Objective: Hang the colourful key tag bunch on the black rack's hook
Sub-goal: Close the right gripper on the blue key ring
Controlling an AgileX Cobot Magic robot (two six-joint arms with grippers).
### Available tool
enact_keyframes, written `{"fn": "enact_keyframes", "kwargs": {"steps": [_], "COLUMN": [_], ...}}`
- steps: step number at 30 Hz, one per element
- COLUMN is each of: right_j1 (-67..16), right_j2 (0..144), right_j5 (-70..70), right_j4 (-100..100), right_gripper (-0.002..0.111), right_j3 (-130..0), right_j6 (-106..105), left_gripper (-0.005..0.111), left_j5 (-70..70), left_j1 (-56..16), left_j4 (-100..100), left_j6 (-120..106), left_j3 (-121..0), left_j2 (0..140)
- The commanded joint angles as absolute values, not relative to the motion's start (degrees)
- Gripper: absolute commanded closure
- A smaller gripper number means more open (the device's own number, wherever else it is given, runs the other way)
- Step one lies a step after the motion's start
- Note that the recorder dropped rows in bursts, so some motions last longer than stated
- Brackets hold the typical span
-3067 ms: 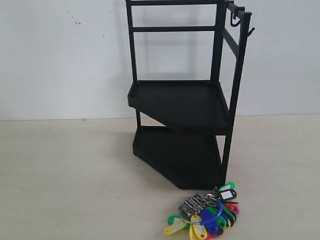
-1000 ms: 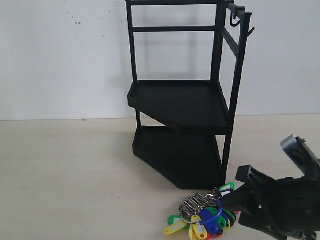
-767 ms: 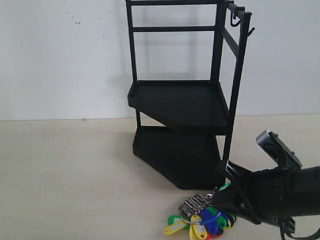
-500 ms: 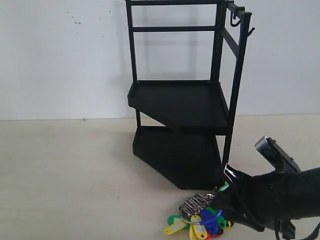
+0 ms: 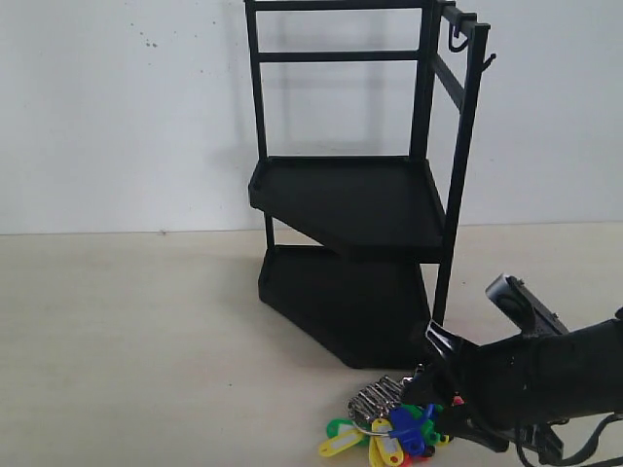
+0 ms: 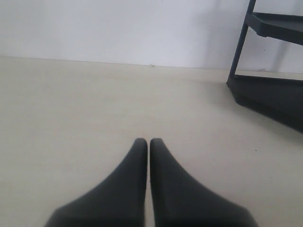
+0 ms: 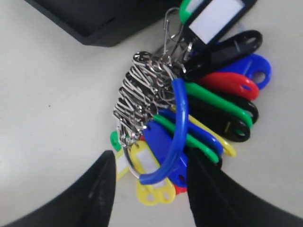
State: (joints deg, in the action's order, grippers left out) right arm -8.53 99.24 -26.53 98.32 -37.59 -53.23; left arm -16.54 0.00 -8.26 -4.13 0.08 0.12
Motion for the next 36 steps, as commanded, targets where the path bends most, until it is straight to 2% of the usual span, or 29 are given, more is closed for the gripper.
{"fn": "enact_keyframes", "kwargs": {"steps": [1,29,31,33,35,36], "right_j1": [-8.6,-8.7,-8.7,-8.7,-8.7,-8.7], "right_j2": [100.1,108.6,108.6,108.6,108.6,108.6], "right_j5": [-25.8,-29.5,-29.5,-29.4,-29.4,-29.9], "right_j4": [98.2,97.7,97.5,97.0,96.9,96.9], "right_gripper": [0.064,0.064,0.071,0.085,0.106,0.108], "right_j3": [-38.7,-45.3,-45.3,-45.3,-45.3,-45.3], "right_j6": [-52.0,-48.9,-48.9,-49.0,-50.9,-51.5], "left_gripper": [0.102,0.102,0.102,0.102,0.102,0.102], "left_j5": [-16.3,-16.3,-16.3,-16.3,-16.3,-16.3], "left_j1": [-0.1,-0.1,-0.1,-0.1,-0.1,-0.1], "left_j4": [-8.1,-8.1,-8.1,-8.1,-8.1,-8.1], "left_j6": [-4.3,-4.3,-4.3,-4.3,-4.3,-4.3], "left_j3": [0.0,0.0,0.0,0.0,0.0,0.0], "left_j2": [0.0,0.0,0.0,0.0,0.0,0.0]}}
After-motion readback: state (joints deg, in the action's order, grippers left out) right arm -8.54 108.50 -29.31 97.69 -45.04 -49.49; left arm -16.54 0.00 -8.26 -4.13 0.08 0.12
